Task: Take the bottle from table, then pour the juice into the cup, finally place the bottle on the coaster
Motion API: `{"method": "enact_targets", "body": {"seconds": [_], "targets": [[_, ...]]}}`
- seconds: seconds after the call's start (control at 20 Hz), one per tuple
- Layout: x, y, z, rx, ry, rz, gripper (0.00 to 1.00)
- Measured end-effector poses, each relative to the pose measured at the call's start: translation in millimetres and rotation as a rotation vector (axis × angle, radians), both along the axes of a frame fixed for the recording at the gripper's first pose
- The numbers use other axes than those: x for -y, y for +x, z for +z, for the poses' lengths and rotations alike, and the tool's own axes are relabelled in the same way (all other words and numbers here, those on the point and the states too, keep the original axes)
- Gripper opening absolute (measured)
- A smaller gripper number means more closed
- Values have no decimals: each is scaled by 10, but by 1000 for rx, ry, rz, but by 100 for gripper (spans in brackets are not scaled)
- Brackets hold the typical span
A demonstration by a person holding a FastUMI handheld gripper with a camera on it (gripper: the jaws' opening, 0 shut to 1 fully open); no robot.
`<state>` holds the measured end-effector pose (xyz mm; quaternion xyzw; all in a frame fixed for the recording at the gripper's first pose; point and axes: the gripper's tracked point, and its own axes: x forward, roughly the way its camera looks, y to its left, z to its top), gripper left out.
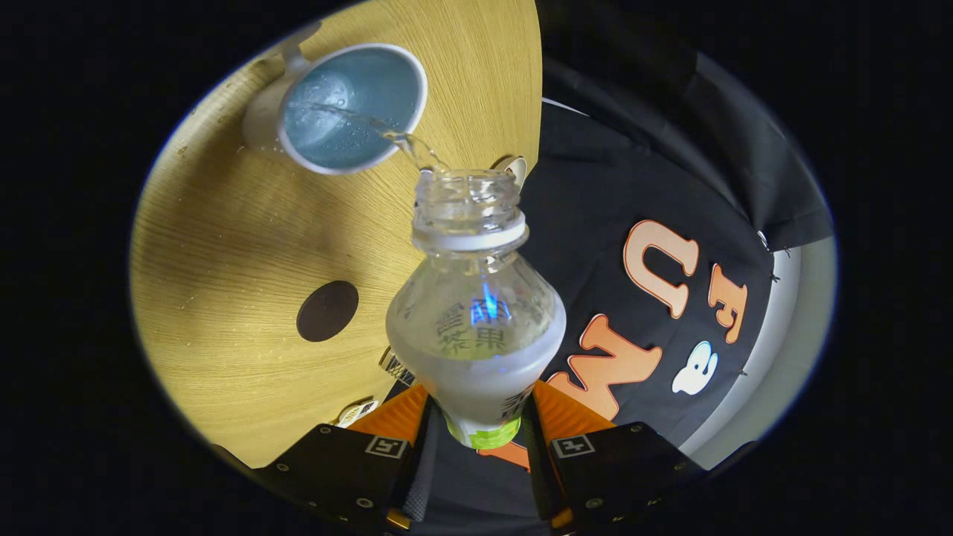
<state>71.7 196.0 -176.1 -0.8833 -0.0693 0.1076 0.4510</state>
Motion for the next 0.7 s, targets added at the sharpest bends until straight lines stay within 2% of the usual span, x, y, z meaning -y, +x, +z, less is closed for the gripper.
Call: {"method": "enact_targets", "body": {"seconds": [0.7], "targets": [[-37,49,139,22,-41,16,55]]}}
